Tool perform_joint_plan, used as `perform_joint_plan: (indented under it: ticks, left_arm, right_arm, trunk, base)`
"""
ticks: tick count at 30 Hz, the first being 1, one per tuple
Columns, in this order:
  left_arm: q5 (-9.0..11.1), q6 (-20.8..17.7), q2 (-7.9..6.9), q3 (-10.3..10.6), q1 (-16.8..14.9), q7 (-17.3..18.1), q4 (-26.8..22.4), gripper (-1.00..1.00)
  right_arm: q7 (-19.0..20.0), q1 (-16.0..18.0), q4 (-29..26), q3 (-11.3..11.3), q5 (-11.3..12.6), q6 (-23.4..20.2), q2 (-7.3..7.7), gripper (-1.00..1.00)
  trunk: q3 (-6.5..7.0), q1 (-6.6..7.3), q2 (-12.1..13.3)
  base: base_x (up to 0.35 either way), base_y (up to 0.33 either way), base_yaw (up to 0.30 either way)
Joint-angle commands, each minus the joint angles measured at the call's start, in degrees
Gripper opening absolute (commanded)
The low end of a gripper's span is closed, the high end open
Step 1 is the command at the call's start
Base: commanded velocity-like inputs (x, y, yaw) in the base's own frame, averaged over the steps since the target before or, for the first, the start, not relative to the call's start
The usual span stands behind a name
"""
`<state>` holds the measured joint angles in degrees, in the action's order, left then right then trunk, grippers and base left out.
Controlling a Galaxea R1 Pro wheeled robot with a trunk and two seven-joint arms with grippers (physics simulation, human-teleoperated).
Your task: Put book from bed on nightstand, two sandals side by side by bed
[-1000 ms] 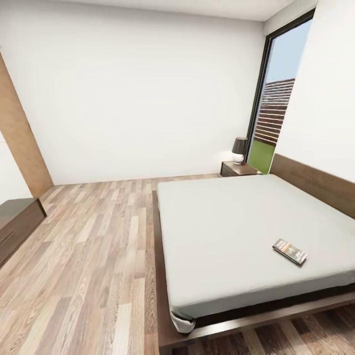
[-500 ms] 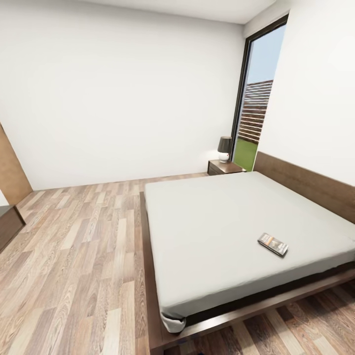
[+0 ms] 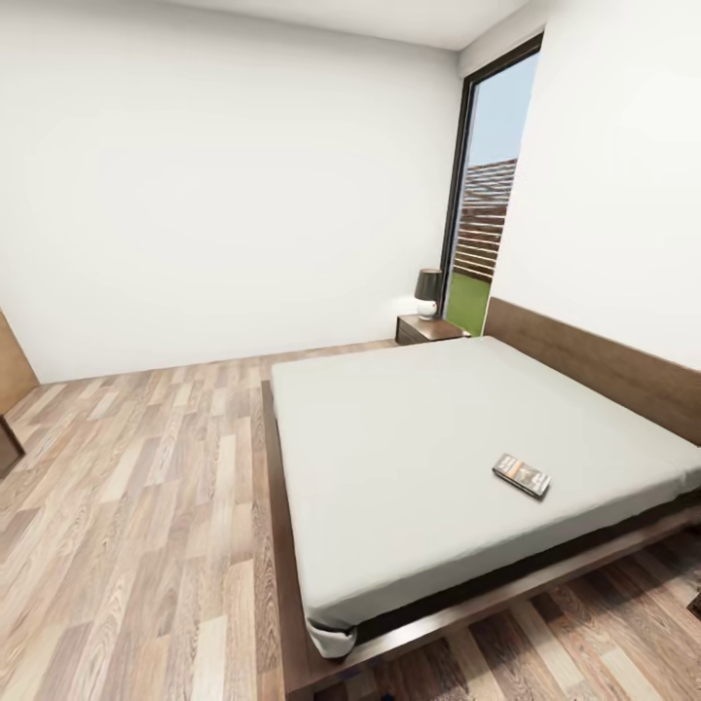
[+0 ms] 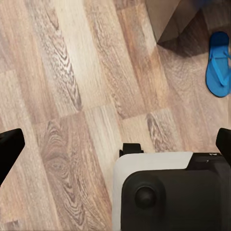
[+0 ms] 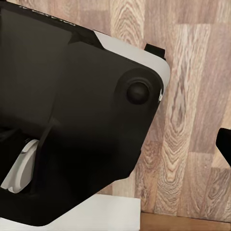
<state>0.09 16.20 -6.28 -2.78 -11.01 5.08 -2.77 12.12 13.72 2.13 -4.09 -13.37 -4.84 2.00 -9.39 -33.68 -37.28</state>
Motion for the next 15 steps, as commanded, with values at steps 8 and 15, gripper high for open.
perform_joint_plan:
  ticks: [8, 15]
  left_arm:
    - [-0.1, 0.1, 0.10, -0.2, 0.1, 0.4, 0.0, 1.00]
    - [-0.2, 0.1, 0.12, -0.2, 0.2, 0.4, 0.0, 1.00]
  right_arm:
    - [0.2, 0.0, 0.1, -0.3, 0.0, -0.1, 0.04, 1.00]
    - [0.2, -0.1, 0.1, -0.4, 0.0, -0.1, 0.05, 1.00]
  trunk:
    - [-0.09, -0.02, -0.1]
    - [-0.09, -0.02, -0.1]
  base:
    - [-0.013, 0.000, -0.258]
    - [-0.082, 0.000, -0.270]
